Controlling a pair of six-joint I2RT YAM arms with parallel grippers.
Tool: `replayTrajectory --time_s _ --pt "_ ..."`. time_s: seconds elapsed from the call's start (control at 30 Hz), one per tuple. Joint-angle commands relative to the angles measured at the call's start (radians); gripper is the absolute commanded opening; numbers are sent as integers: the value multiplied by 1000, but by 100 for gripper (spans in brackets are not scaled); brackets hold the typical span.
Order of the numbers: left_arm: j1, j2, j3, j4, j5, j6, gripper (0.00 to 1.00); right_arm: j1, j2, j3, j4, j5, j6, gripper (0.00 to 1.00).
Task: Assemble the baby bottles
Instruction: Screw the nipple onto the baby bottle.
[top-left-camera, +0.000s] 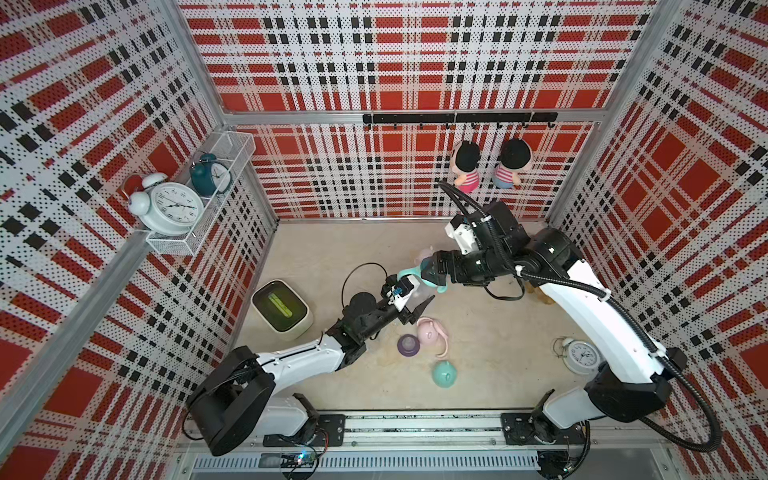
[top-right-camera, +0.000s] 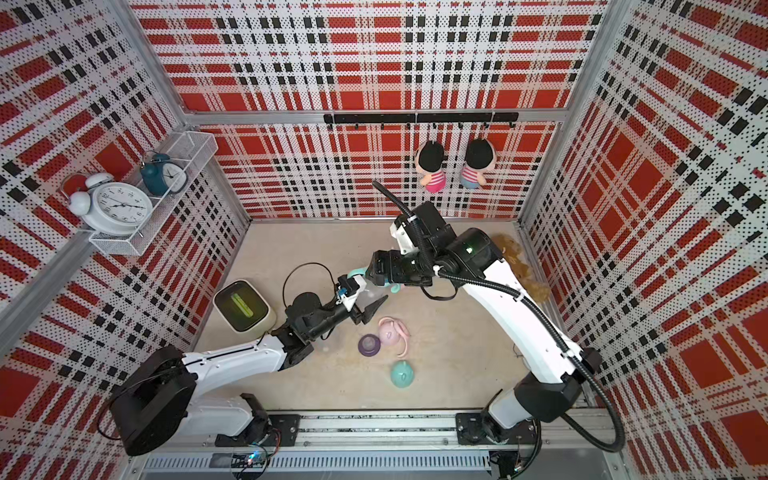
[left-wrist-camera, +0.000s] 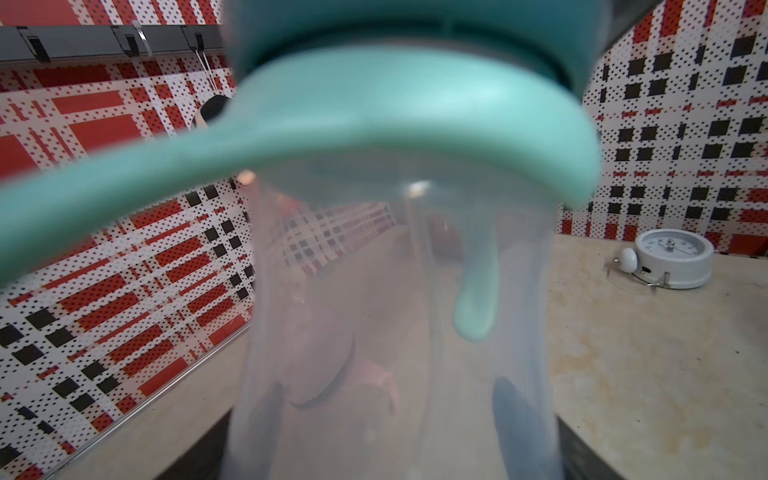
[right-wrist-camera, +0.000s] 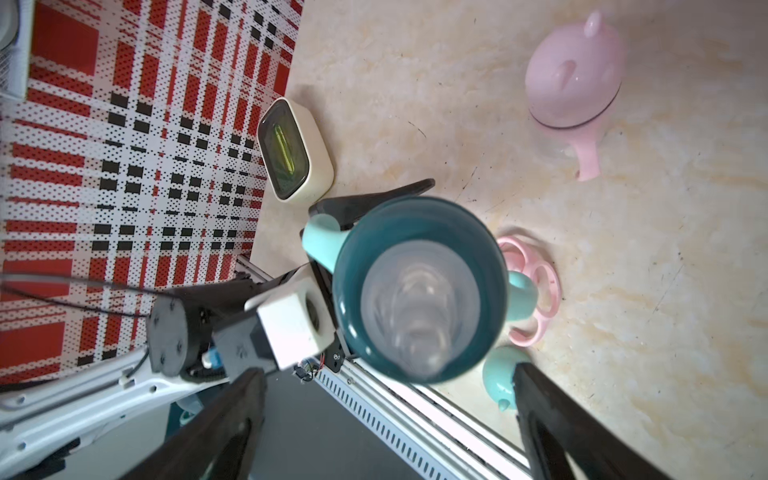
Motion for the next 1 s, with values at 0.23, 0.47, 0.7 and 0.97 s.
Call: replayTrajectory --time_s 0.23,0.47,0.7,0.97 --pt "94 -39 45 66 331 -182 0 13 -268 -337 435 87 -311 84" --pt "142 -17 34 201 491 -322 0 13 -397 -581 709 13 -478 83" --pt "158 -17 41 224 560 -377 0 12 -430 -695 887 -111 -523 83" --pt "166 -5 54 224 603 -405 0 12 -413 -719 966 -134 -550 83"
